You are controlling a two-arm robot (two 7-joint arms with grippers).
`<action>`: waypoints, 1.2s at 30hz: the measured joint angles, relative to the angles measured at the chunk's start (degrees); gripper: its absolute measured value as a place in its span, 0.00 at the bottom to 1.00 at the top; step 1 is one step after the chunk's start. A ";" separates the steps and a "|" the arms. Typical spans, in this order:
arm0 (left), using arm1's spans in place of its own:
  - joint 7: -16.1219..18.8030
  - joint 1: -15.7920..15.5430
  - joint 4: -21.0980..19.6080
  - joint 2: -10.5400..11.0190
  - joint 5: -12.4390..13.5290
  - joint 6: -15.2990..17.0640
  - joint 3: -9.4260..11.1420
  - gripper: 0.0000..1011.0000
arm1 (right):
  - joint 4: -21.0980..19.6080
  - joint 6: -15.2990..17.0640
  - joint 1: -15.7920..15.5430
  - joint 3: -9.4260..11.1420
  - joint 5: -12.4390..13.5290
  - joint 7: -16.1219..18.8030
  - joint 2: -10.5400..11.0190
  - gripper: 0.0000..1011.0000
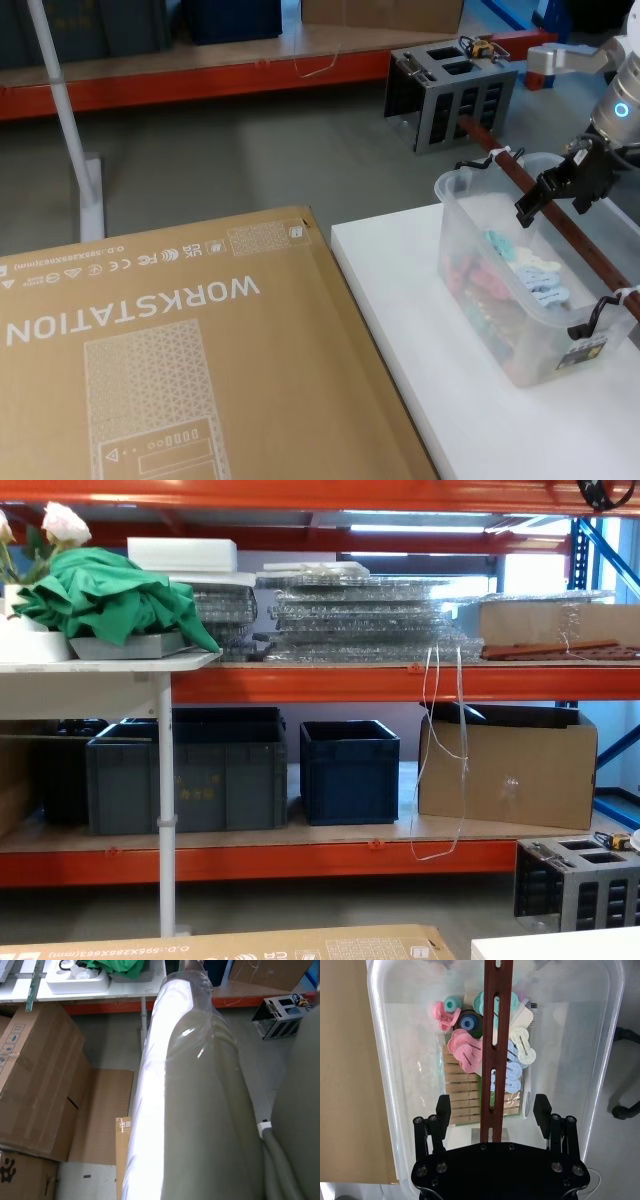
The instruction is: Use one hand to grasp the basket and place it at the designated location.
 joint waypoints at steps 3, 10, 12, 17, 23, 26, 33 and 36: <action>0.00 0.00 0.00 0.00 0.00 0.00 0.00 0.00 | 0.00 0.00 0.00 0.00 0.00 0.00 0.00 0.99; 0.00 0.00 0.00 0.00 0.00 0.00 0.00 0.00 | 0.00 0.00 0.00 0.00 0.00 0.00 0.00 0.99; 0.00 0.00 0.00 0.00 0.00 0.00 0.00 0.00 | 0.00 0.00 0.00 0.00 0.00 0.00 0.00 0.99; 0.00 0.00 0.00 0.00 0.00 0.00 0.00 0.00 | 0.00 0.00 0.00 0.00 0.00 0.00 0.00 0.99; 0.00 0.00 0.00 0.00 0.00 0.00 0.00 0.00 | 0.00 0.00 0.00 0.00 0.00 0.00 0.00 0.99; 0.00 0.00 0.00 0.00 0.00 0.00 0.00 0.00 | 0.00 0.00 0.00 0.00 0.00 0.00 0.00 0.99; 0.00 0.00 0.00 0.00 0.00 0.00 0.00 0.00 | 0.00 0.00 0.00 0.00 0.00 0.00 0.00 0.99; 0.00 0.00 0.00 0.00 0.00 0.00 0.00 0.00 | 0.00 0.00 0.00 0.00 0.00 0.00 0.00 0.99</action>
